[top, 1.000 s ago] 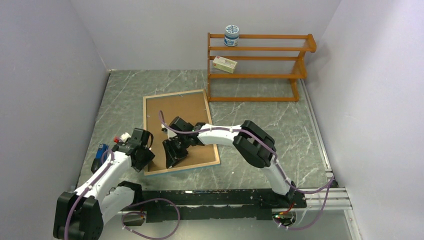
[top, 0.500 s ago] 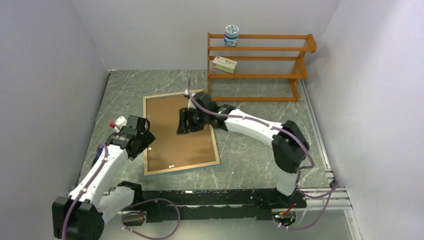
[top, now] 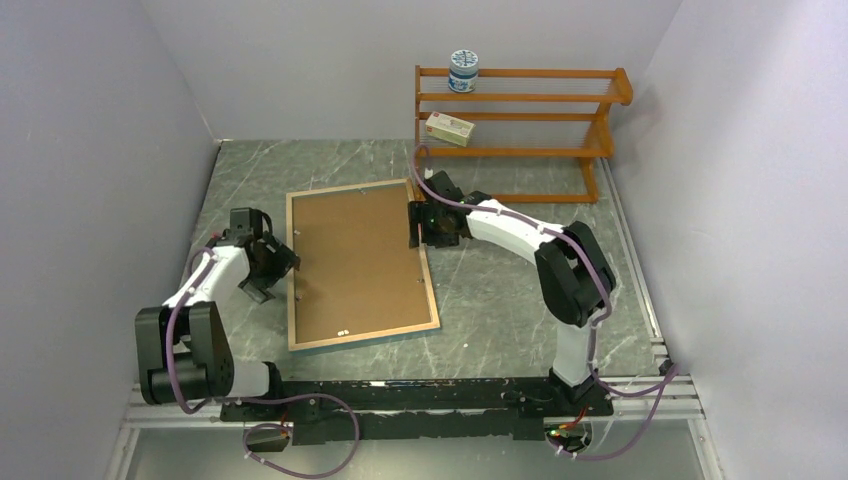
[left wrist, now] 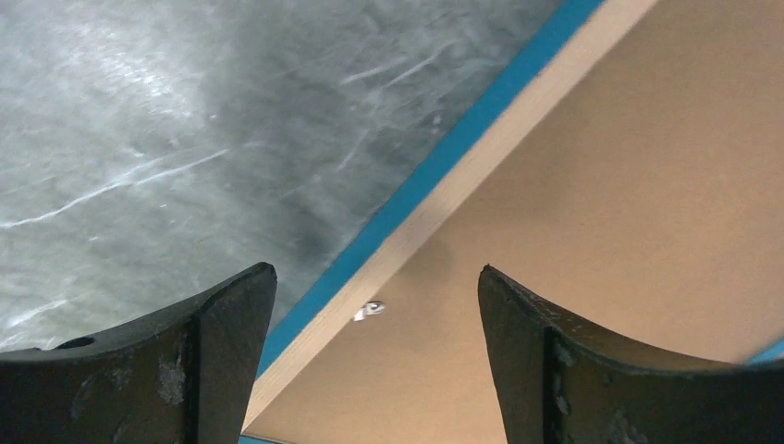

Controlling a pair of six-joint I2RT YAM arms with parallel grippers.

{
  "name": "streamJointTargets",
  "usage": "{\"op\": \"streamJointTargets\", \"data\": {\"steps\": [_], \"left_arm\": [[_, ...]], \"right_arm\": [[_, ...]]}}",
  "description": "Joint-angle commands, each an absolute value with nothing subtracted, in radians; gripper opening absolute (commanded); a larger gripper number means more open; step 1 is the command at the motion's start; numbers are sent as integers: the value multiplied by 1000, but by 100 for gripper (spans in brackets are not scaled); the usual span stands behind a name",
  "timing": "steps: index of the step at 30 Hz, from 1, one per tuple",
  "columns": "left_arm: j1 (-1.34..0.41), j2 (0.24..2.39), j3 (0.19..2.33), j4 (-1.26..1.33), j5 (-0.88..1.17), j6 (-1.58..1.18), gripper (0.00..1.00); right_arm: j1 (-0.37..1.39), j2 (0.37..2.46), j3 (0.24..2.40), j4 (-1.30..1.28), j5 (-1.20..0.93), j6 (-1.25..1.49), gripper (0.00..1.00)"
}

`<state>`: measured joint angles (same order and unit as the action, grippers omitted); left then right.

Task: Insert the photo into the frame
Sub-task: Install the photo frame at the center of the board.

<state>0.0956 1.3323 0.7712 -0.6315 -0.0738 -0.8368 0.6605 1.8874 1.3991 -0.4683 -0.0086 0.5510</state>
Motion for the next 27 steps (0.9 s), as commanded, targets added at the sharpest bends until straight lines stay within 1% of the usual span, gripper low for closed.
{"op": "streamJointTargets", "data": {"steps": [1,4,5,12,13,16,18,20,23,25,27], "left_arm": [[109,1350,824,-561,33,-782,85],[112,1347,802,-543,66,-785,83],[112,1346,794,-538,86,-783,80],[113,1297,702,-535,193,-800,64],[112,1278,683,-528,214,-803,60],[112,1224,623,-523,258,-807,44],[112,1196,596,-541,256,-809,40],[112,1162,572,-553,250,-811,39],[112,1113,570,-574,247,-809,39],[112,1091,600,-598,232,-794,41],[111,1086,651,-620,208,-776,45]], "right_arm": [[646,1919,1404,-488,5,477,67],[641,1941,1408,-490,-36,449,62],[637,1948,1412,-492,-44,443,59],[609,1988,1430,-476,-108,383,49],[607,1998,1441,-477,-119,368,47],[603,2048,1507,-532,-125,312,40],[602,2078,1544,-572,-103,279,35],[594,2080,1553,-573,-81,263,34],[580,2064,1553,-566,-69,252,34],[580,2051,1560,-570,-59,247,36],[580,2030,1559,-573,-74,247,41]]}}
